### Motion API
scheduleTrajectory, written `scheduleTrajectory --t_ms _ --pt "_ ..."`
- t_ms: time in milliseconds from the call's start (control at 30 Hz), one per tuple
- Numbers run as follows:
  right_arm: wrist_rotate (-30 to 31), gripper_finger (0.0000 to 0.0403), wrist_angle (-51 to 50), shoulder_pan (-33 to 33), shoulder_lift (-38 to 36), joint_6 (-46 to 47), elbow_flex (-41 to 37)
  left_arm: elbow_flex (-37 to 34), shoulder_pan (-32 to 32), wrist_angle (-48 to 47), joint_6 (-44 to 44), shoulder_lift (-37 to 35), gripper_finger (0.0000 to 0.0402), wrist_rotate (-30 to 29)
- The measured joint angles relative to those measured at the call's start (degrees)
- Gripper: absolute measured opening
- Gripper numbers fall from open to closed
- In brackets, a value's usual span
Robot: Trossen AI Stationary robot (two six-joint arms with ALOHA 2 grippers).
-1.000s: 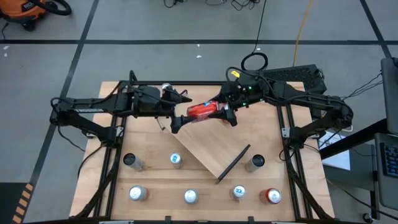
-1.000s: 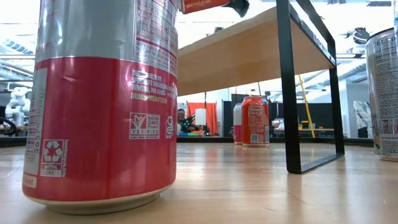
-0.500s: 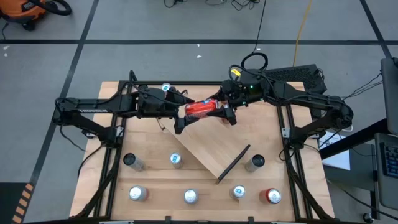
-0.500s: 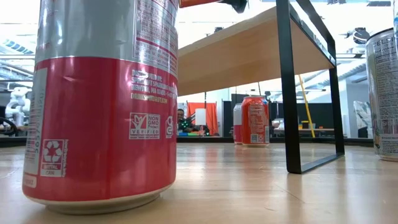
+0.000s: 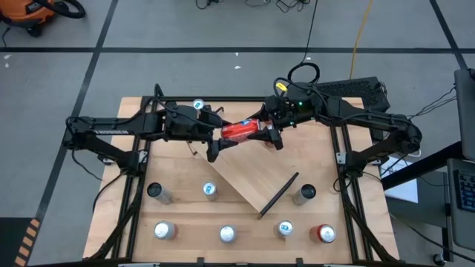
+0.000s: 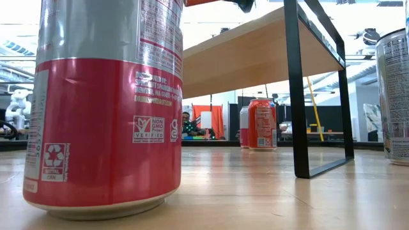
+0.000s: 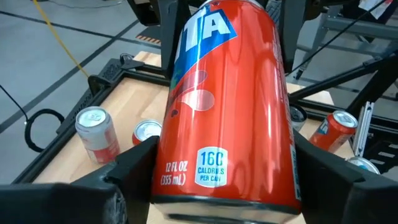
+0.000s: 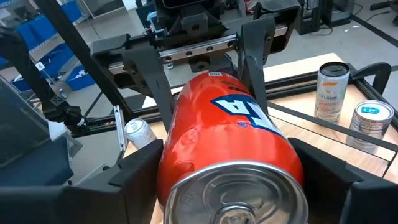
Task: Place canned beverage on shelf
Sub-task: Put the top red soda can on the shelf
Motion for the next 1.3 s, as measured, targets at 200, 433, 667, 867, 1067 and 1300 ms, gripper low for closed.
scheduleTrajectory --t_ms 200,433,667,867,1067,1300 --pt "-0.12 0.0274 0.03 0.0 0.0 2.38 0.0 0.0 0.0 0.13 -0.57 0.0 0.0291 0.43" --pt "0.0 0.0299 0.64 0.02 -0.11 9.98 0.09 0.0 -0.2 1.51 -1.02 -0.55 0.0291 -0.09" --pt "0.69 0.0351 1.84 -0.07 -0.09 16.1 0.1 0.0 -0.15 2.8 2.73 -0.85 0.029 -2.41" --pt "3.07 0.0373 2.35 -0.85 -0.53 20.7 0.09 0.0 -0.47 3.11 4.81 -0.93 0.029 -2.77" --pt "3.08 0.0377 4.53 -2.26 -1.32 32.19 0.06 0.0 -2.12 3.36 9.23 -2.68 0.029 -10.94" --pt "11.42 0.0377 10.52 -2.69 -1.38 41.99 0.04 0.0 -3.19 4.99 14.11 -3.54 0.029 -23.88"
